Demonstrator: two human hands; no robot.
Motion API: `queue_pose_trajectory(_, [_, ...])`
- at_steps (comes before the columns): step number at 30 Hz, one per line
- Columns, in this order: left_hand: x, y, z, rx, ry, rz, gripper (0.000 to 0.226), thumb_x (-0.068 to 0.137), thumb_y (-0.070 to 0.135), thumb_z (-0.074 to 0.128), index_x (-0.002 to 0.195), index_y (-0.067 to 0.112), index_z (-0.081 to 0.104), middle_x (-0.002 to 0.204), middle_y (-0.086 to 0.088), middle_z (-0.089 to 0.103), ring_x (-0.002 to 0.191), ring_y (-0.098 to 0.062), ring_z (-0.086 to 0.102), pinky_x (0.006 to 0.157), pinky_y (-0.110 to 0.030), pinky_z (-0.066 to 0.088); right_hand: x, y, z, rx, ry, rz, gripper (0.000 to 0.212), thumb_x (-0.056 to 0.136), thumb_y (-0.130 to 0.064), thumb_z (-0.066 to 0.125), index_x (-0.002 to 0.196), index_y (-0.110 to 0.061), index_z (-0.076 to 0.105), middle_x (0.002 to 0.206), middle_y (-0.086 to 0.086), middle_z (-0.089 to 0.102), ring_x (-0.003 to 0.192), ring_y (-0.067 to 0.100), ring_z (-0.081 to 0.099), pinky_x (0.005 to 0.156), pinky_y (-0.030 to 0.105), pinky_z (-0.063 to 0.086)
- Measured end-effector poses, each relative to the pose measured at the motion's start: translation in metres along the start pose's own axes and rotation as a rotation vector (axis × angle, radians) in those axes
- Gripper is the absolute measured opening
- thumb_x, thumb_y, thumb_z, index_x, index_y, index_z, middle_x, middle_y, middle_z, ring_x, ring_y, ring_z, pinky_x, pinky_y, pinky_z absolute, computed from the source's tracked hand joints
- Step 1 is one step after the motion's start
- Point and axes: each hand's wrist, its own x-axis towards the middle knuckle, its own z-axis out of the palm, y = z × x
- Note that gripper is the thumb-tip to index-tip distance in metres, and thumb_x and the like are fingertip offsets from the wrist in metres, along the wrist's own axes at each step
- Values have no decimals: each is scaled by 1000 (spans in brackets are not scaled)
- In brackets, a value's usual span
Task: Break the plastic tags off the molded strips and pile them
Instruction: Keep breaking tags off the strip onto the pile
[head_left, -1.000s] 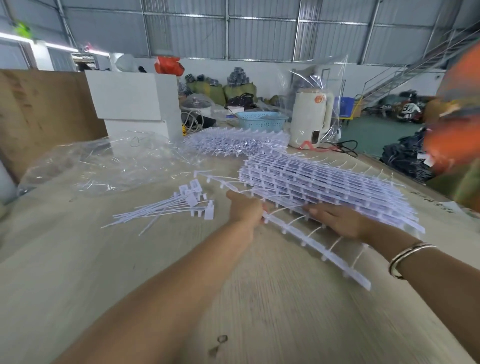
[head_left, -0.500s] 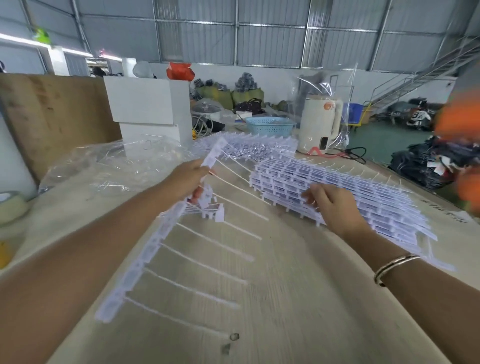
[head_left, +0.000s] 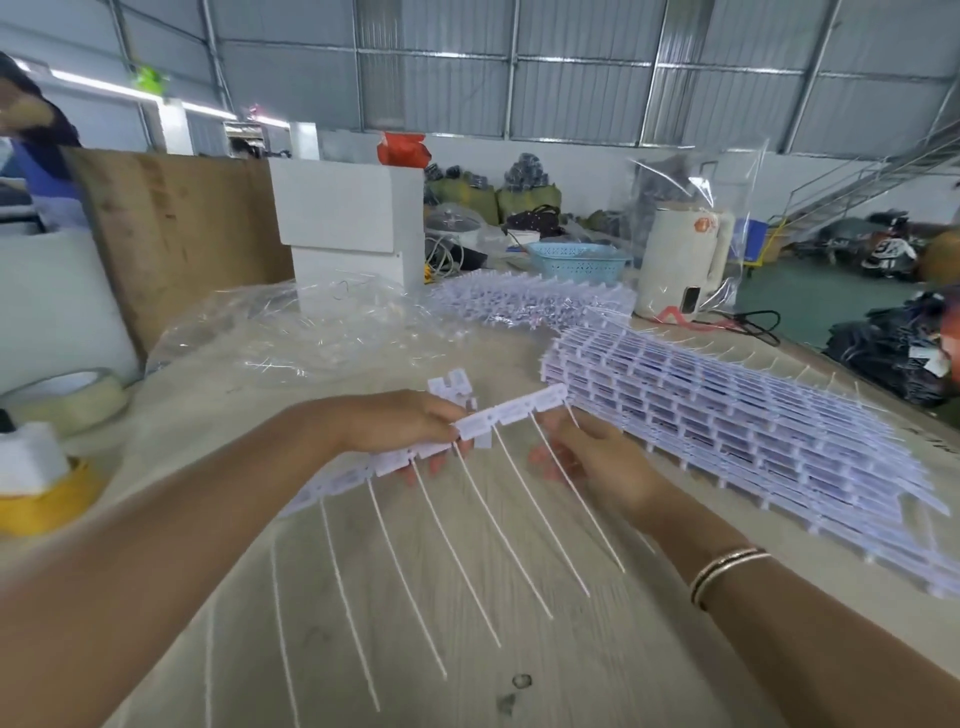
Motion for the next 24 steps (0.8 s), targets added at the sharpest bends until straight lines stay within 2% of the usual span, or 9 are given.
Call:
queue_pose_trajectory(3, [3,4,-1,168,107,-29,23,97,19,39,78,19,53,85,-2,53,78,-15,47,71,-27,36,0,6,7,83,-61,5,28,100,-18,42,103,-3,66,76,17,65,55,14,59,53,18,46])
queue_pose_trajectory(5, [8,9,6,191,196,-62,24,98,23,35,85,17,55,97,-8,57,88,-22,51,79,-32,39,2,4,10,156,-107,23,32,101,-19,38,99,-4,67,73,15,66,61,20,55,58,24,45])
queue_pose_trajectory(6, [11,11,12,149,242,-66,27,99,27,35,88,14,56,96,-10,59,89,-24,54,80,-33,41,3,2,10,205,-123,35,33,101,-20,37,97,-5,66,71,13,66,62,21,53,60,27,43])
queue_pose_trajectory(8, [17,12,27,90,350,-63,32,98,36,37,90,12,56,78,-4,58,75,-18,54,70,-31,40,3,3,7,221,-176,44,34,99,-22,39,96,-4,68,71,12,66,61,19,52,60,26,43])
queue_pose_trajectory(12, [26,6,45,172,512,45,36,98,36,40,70,20,56,58,6,47,56,-1,45,53,-17,30,0,8,-2,131,-208,67,35,96,-33,46,89,-6,67,70,14,64,60,22,54,60,29,43])
queue_pose_trajectory(14, [26,1,48,157,514,97,40,97,36,42,68,15,60,54,3,46,50,0,44,52,-19,30,0,9,-3,136,-163,55,35,93,-39,50,96,-6,62,71,16,66,60,24,57,58,29,46])
queue_pose_trajectory(16, [25,-2,51,192,464,138,42,97,35,43,61,16,51,57,2,45,52,-4,42,58,-28,34,-3,9,0,39,-174,-14,31,91,-35,55,98,-5,62,73,13,69,60,20,57,58,26,46])
queue_pose_trajectory(19, [23,-1,55,227,365,203,43,98,25,44,55,25,38,66,6,40,64,-10,41,66,-33,32,-7,9,3,-102,-242,-123,15,90,-18,59,80,-8,64,67,3,68,56,14,53,60,26,40])
queue_pose_trajectory(24, [16,-5,67,152,307,165,41,97,34,44,58,21,44,56,6,41,52,-7,38,57,-28,31,-11,7,2,-228,-391,-149,19,89,-17,62,70,-18,68,70,-2,66,61,4,53,64,17,41])
